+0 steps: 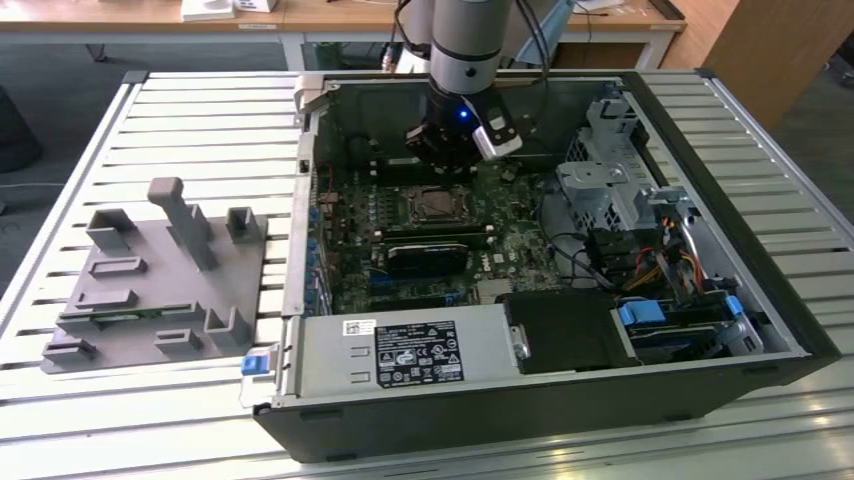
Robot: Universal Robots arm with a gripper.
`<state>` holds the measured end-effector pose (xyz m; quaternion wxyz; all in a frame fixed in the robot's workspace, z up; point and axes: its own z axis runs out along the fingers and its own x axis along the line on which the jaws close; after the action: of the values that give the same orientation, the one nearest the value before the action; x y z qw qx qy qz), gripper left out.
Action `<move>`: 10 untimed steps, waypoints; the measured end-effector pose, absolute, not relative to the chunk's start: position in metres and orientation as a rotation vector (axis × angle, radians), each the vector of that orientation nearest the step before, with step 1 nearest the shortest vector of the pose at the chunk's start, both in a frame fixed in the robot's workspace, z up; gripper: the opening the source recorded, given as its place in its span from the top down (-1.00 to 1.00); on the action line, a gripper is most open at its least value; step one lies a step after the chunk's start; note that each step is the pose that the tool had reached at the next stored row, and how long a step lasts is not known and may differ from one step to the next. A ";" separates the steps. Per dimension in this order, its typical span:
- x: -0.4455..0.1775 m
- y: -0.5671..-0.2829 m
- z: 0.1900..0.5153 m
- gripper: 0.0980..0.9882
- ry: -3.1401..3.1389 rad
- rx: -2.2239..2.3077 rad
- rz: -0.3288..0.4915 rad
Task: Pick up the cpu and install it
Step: 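Install the first cpu locking lever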
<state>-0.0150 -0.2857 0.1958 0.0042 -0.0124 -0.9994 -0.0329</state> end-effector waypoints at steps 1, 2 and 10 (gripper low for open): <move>-0.015 -0.285 0.196 0.98 -3.131 -0.039 -0.104; -0.015 -0.285 0.196 0.98 -3.132 -0.039 -0.105; -0.015 -0.286 0.207 0.98 -3.132 -0.038 -0.103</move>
<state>-0.0148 -0.2855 0.2075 0.0039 -0.0123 -0.9994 -0.0330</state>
